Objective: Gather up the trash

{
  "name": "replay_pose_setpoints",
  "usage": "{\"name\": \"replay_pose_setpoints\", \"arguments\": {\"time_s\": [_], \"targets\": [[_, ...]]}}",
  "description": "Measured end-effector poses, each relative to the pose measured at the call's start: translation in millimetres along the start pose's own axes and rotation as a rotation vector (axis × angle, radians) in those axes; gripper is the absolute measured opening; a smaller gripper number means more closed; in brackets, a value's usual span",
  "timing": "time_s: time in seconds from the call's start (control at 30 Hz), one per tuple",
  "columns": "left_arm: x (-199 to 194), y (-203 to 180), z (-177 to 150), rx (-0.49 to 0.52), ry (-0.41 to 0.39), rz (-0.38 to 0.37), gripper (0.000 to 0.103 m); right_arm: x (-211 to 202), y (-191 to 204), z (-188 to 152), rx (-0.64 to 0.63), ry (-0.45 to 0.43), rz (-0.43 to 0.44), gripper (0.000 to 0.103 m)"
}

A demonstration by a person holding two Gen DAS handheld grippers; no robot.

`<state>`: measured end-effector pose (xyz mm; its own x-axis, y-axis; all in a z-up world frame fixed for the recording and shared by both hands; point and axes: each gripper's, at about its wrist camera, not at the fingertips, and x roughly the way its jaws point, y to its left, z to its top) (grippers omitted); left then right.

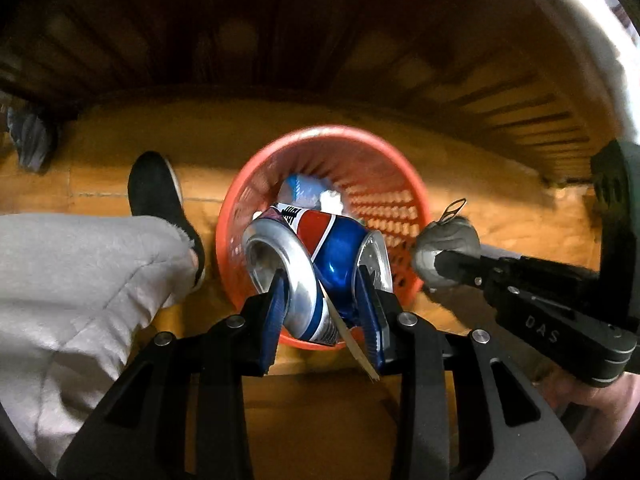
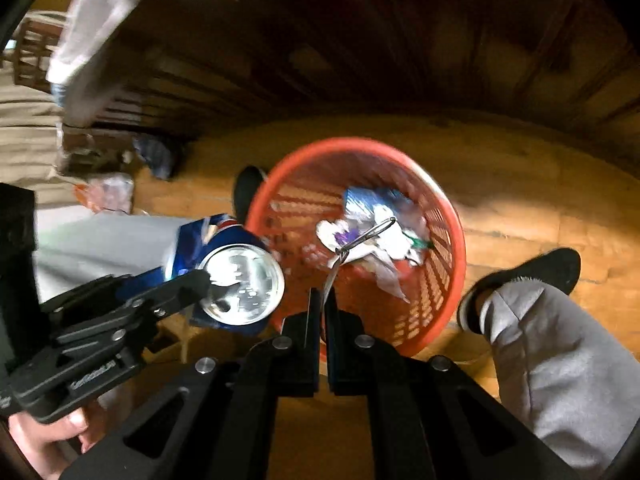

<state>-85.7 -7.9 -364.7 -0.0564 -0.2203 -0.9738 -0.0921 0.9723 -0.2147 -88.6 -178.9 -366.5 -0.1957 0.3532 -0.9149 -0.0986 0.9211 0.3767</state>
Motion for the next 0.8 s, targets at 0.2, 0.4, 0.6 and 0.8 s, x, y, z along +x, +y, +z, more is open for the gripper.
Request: {"name": "replay_pose_setpoints", "arguments": {"time_s": [0.2, 0.4, 0.6, 0.8], "targets": [[24, -3, 0, 0.064, 0.020, 0.095, 0.038, 40, -10, 12, 0.004, 0.024, -0.055, 0.011], [7, 1, 5, 0.029, -0.023, 0.085, 0.064, 25, -13, 14, 0.010, -0.038, -0.139, 0.073], [-54, -10, 13, 0.067, -0.152, 0.083, 0.071, -44, 1, 13, -0.010, -0.184, -0.177, 0.075], [-161, -29, 11, 0.144, -0.385, 0.103, 0.087, -172, 27, -4, -0.030, -0.484, -0.123, 0.096]]}}
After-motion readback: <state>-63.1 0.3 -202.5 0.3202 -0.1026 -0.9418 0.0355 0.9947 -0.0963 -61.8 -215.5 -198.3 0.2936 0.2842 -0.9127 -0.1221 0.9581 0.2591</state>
